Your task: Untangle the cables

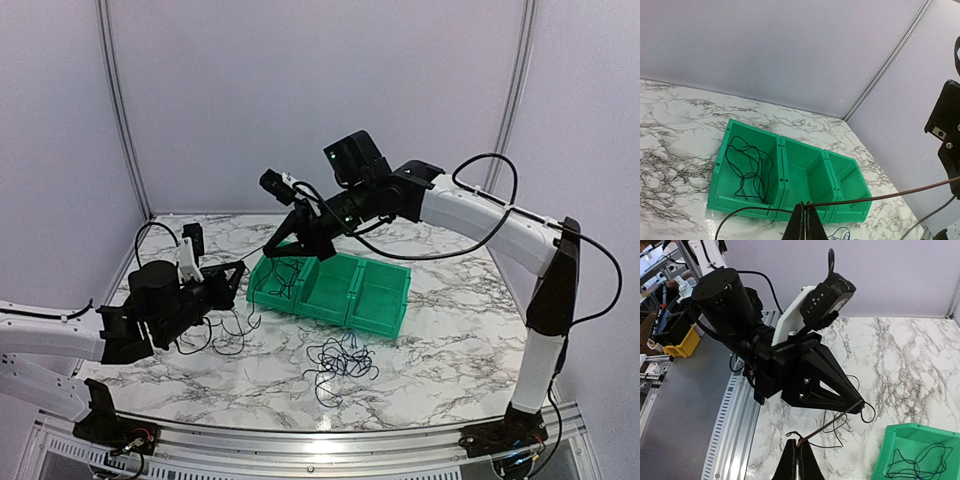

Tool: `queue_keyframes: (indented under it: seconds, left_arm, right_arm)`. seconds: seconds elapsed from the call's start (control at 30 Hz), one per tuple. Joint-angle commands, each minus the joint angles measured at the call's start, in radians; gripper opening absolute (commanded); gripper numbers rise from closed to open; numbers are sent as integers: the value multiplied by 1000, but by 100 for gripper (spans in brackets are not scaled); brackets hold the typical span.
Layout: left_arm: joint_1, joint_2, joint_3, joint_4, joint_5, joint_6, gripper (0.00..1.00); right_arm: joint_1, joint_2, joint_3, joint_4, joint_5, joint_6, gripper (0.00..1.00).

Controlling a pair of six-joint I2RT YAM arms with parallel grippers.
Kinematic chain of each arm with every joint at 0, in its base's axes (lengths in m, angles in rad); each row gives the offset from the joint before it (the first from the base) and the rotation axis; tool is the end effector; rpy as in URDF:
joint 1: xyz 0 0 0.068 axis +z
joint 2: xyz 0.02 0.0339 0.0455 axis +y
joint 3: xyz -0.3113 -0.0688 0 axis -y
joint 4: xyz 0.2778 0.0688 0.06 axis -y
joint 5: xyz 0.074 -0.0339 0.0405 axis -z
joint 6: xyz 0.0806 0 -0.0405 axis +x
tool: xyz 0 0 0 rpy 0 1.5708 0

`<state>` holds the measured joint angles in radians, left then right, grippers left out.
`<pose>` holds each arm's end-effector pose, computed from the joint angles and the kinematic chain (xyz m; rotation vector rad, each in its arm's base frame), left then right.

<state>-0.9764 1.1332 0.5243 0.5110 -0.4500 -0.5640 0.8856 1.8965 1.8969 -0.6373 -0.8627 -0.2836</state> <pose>0.1949 -0.2257 0.2715 0.0028 1.7204 -0.7866 0.2684 0.4251 0.3934 -1.6212 1.5353 1.2812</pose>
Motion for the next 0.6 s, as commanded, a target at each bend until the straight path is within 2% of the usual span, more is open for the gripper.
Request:
queue_keyframes:
  seconds: [0.0,0.23,0.37,0.57]
  left_arm:
    - [103,97,-137,-105,-153,-91,0]
    - [127,177,-164,-90,-156,-118,3]
    - [128,199,-147,-83,-133,-95,15]
    - [128,117,-150,-78,-113,-27,20]
  right_arm:
    - [-1,-225,156,-3,-127,-74,0]
    - [-53,-298,192,-31,-120,-99,0]
    - [-79,-306,188,-27,-95,-89,0]
    - [-107,-300,177,-21,-78,-75,0]
